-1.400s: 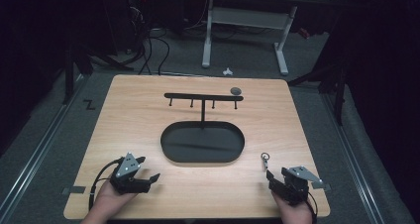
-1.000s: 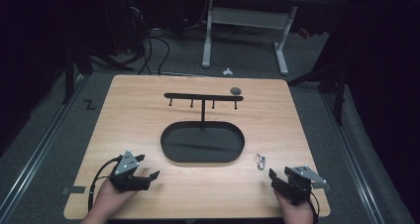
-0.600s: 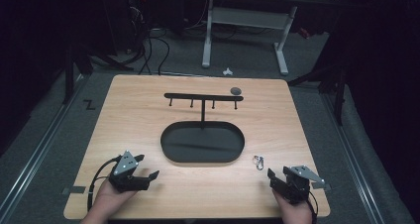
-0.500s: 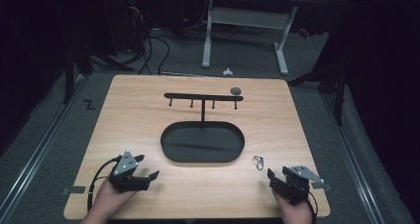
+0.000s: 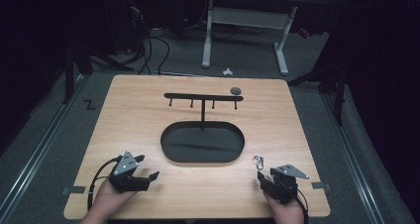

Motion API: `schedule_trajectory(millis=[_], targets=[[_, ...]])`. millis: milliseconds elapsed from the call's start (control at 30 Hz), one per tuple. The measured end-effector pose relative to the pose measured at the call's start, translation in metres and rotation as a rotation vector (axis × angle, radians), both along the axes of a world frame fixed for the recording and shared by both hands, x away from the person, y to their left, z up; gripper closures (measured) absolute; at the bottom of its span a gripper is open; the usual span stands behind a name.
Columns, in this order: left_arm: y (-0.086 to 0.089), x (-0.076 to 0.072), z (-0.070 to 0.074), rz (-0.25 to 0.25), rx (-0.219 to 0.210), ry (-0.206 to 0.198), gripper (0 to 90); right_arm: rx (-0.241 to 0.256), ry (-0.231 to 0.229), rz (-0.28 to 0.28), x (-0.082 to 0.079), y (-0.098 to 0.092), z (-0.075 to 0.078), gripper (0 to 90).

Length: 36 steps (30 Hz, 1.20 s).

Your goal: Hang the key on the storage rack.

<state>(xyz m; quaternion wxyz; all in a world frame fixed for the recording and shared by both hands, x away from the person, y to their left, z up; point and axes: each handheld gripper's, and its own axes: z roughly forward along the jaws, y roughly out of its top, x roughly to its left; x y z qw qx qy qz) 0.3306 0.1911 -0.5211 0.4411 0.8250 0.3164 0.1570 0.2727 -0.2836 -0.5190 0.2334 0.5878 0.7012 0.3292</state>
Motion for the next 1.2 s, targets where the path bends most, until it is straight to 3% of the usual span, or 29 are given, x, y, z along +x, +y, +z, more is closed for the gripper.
schedule_trajectory(millis=[267, 400, 500, 600, 833, 1200], targets=[[-0.001, -0.001, 0.002, -0.024, 0.008, -0.015, 19.7, -0.067, 0.044, 0.027, 0.008, 0.015, 0.003, 46.5], [0.0, -0.001, 0.002, -0.026, 0.002, -0.015, 19.7, -0.115, 0.083, 0.012, 0.015, 0.019, 0.009, 41.4], [0.0, -0.001, 0.002, -0.028, -0.005, -0.015, 19.7, -0.176, 0.119, 0.019, 0.021, 0.021, 0.017, 41.8], [0.001, -0.001, 0.002, -0.032, -0.008, -0.011, 19.8, -0.203, 0.171, 0.004, 0.028, 0.02, 0.025, 44.8], [-0.001, -0.002, 0.002, -0.049, -0.009, -0.008, 20.1, -0.12, 0.324, -0.024, 0.046, 0.009, 0.036, 44.7], [-0.001, -0.001, 0.002, -0.051, -0.006, -0.005, 20.2, -0.155, 0.516, -0.023, 0.072, 0.011, 0.041, 44.1]])
